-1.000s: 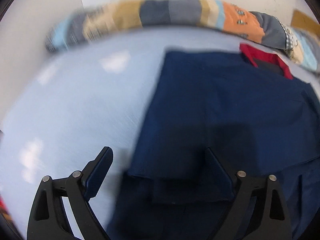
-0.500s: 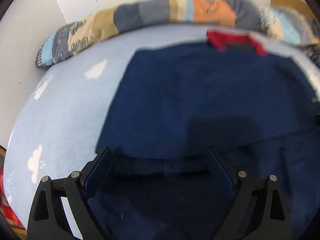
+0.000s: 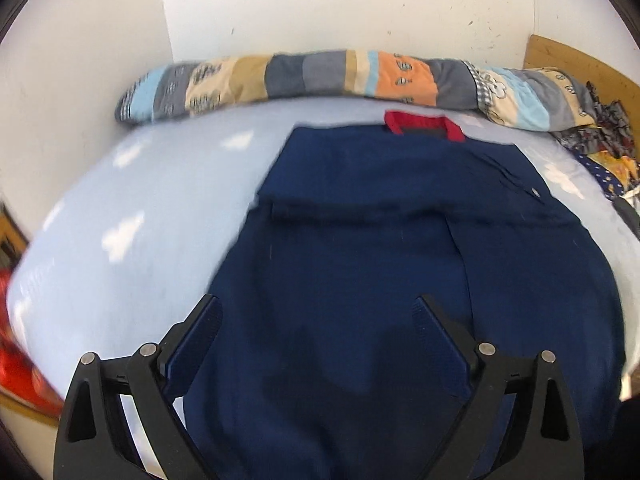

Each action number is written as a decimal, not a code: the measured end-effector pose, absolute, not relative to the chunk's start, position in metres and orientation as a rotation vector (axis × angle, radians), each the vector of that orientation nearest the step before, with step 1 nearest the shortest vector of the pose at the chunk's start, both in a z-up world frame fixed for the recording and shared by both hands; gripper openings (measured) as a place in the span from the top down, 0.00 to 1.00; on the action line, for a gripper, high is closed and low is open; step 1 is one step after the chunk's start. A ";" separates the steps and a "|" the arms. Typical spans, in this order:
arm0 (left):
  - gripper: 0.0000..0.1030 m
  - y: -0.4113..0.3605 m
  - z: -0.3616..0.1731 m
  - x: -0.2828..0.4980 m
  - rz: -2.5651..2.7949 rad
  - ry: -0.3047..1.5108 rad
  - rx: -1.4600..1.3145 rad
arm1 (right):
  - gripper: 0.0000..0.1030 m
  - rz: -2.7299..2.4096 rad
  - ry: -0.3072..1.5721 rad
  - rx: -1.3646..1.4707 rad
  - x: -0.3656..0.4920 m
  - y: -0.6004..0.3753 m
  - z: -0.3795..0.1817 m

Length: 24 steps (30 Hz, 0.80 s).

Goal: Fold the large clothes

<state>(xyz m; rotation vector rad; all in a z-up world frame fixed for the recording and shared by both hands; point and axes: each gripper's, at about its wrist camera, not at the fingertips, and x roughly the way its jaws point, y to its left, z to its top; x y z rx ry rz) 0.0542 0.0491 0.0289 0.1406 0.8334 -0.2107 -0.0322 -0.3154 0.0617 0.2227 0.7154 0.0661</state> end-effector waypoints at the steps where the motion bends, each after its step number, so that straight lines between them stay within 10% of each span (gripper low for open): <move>1: 0.07 0.057 0.024 0.044 -0.211 0.852 0.130 | 0.16 0.065 0.717 0.242 -0.046 -0.314 0.059; 24: 0.07 0.175 -0.026 0.005 0.017 1.085 -0.169 | 0.15 -0.232 0.904 0.698 -0.158 -0.368 -0.032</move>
